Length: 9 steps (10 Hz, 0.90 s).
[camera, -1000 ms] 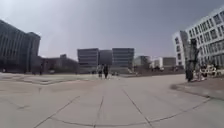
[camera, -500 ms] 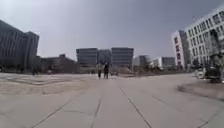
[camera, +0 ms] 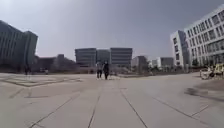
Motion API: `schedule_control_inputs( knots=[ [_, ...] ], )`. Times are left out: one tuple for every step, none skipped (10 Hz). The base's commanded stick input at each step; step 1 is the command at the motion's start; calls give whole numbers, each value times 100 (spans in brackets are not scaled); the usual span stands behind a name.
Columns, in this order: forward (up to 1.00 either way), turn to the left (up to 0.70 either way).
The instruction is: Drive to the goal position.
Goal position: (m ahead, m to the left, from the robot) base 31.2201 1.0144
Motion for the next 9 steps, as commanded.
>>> schedule_control_inputs(
  knots=[
    [85, 0],
    [85, 0],
    [85, 0],
    [85, 0],
    [85, 0],
    [85, 0],
    [85, 0],
    [85, 0],
    [85, 0]
  ],
)
